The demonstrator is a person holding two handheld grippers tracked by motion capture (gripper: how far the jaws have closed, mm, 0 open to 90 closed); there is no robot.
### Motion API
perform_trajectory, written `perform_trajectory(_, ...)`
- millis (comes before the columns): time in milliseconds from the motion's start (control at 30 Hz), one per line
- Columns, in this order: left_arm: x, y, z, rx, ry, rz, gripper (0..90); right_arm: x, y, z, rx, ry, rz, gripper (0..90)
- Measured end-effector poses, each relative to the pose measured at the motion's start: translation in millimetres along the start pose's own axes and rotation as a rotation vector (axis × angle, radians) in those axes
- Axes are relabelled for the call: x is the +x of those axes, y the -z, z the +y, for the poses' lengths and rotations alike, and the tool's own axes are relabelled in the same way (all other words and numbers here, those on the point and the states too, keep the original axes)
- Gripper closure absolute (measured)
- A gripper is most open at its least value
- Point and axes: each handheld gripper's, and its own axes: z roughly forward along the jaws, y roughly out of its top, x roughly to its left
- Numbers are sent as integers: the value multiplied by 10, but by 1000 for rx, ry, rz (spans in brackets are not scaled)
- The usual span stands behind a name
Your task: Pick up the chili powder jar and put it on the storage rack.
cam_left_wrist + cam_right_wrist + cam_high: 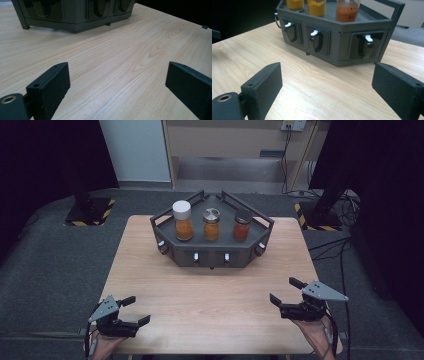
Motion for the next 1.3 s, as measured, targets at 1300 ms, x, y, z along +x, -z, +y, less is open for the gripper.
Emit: perform_trajectory(1300, -6, -1, 3, -9, -20, -12, 51, -86, -41, -526, 24, -10, 14, 94)
